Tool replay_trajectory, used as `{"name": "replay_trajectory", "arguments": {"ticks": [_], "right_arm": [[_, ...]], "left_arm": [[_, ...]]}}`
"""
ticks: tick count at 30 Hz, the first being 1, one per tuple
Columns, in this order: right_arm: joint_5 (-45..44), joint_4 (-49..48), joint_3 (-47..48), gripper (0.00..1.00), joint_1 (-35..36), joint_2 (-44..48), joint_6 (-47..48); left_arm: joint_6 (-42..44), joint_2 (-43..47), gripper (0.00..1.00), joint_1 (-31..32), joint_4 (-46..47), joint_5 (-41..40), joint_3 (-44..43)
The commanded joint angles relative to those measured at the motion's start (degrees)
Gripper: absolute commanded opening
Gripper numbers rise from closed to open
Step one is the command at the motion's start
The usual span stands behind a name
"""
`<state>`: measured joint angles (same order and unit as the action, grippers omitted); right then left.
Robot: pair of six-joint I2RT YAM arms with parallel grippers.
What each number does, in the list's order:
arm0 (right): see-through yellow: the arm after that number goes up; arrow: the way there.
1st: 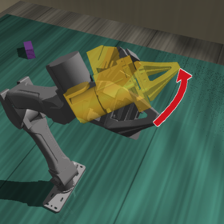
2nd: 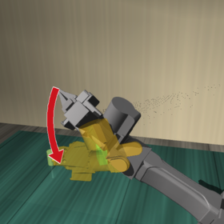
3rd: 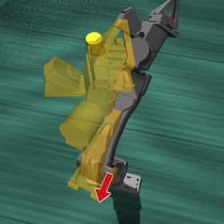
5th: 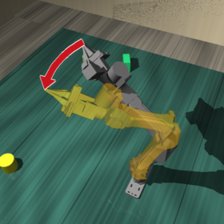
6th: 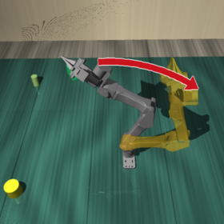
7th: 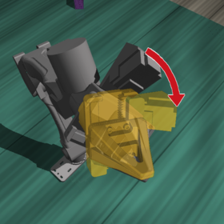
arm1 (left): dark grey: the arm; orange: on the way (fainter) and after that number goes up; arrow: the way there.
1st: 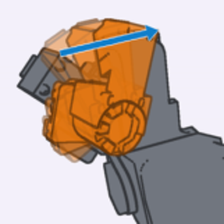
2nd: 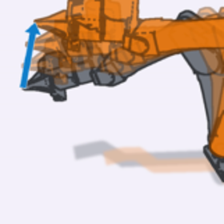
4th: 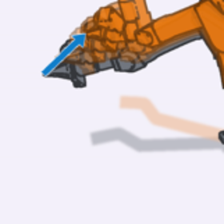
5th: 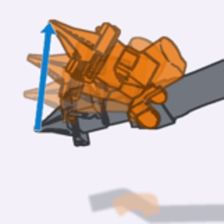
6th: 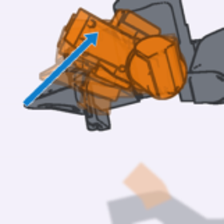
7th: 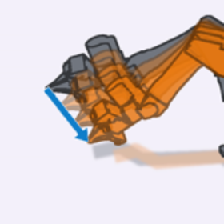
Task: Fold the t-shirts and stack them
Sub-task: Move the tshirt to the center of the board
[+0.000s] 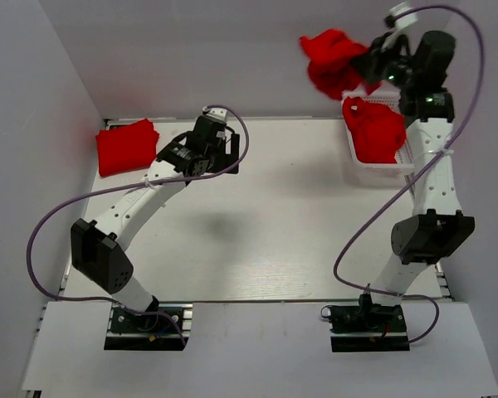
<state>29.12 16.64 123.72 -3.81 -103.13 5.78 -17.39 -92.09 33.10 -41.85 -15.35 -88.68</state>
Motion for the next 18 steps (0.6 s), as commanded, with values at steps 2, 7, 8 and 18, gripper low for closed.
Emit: {"name": "replay_trajectory", "arguments": {"ticks": [2, 7, 8, 18], "right_arm": [[17.79, 4.01, -13.29, 0.00, 10.13, 6.35, 2.66], [16.22, 1.05, -28.07, 0.00, 19.19, 8.65, 2.84], [15.88, -0.02, -30.45, 0.00, 20.06, 9.00, 2.22], [11.57, 4.00, -48.39, 0.90, 27.72, 5.48, 0.64]], "left_arm": [[-3.88, 6.22, 1.00, -0.85, -3.76, -3.89, 2.63], [-11.86, 11.84, 1.00, -0.85, -10.34, -10.63, 7.46], [-13.62, 14.03, 1.00, -0.85, -11.32, -11.70, 8.43], [-22.25, 16.69, 1.00, -0.85, -18.71, -12.69, 14.24]]}}
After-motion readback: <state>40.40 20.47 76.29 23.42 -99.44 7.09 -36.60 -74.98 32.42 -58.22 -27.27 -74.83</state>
